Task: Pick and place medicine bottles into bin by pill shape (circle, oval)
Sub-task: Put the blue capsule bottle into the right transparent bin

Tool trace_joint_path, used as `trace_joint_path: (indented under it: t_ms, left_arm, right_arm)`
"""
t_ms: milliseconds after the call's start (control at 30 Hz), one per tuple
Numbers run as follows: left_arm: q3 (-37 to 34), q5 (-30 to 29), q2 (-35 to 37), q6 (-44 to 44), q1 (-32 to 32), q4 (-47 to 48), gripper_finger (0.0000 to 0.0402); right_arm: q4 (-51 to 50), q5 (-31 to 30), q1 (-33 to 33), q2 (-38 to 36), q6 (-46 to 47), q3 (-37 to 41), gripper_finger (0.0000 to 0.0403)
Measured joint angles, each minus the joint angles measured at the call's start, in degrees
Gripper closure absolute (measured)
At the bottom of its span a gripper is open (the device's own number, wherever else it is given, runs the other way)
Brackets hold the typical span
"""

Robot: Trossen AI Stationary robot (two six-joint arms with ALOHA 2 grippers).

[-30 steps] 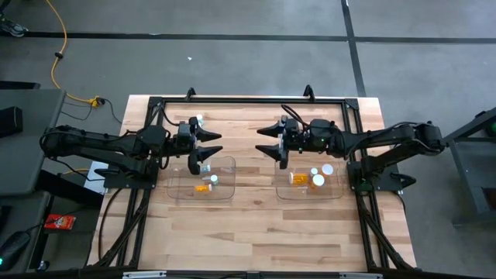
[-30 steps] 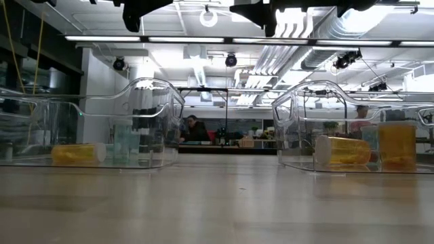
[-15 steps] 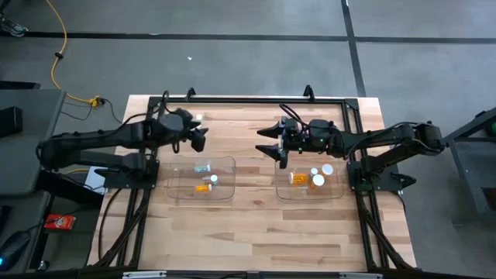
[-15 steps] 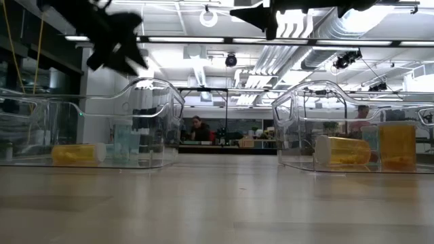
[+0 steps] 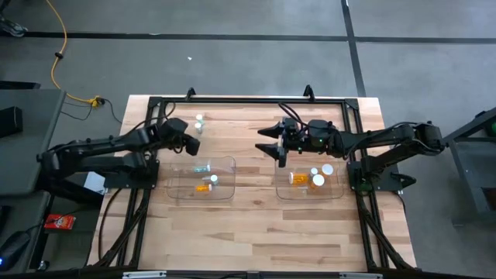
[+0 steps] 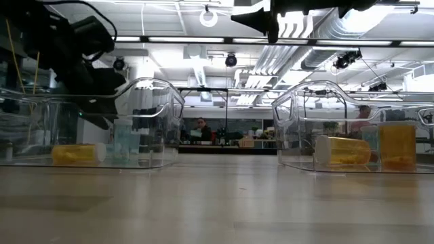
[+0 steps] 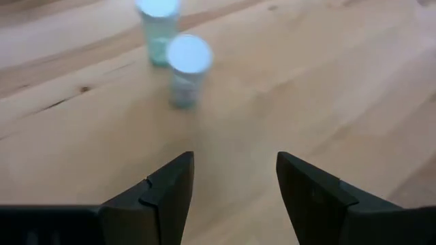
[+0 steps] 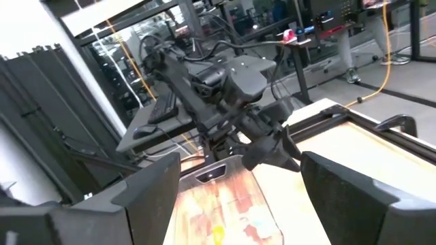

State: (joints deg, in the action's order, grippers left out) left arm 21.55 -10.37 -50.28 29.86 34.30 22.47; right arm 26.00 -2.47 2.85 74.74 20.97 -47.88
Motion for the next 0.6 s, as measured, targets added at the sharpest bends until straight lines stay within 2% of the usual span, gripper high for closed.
trace_joint_path:
  t_ms: [133, 367, 600]
  left_arm:
    - [-0.03, 2.08, -0.84, -0.53, 4.8, -1.41, 0.0202]
    - [0.86, 12.41, -2.82, -3.91, 11.03, -2.43, 0.0202]
    - [3.66, 14.08, -8.28, -9.14, 15.05, -2.24, 0.0202]
  right_arm:
    - [0.0, -0.72, 0.0, 0.0, 0.0, 0.0, 0.0107]
    - [-0.02, -0.75, 0.0, 0.0, 1.18, 0.0, 0.0107]
    - [-0.05, -0.76, 0.0, 0.0, 1.53, 0.0, 0.0107]
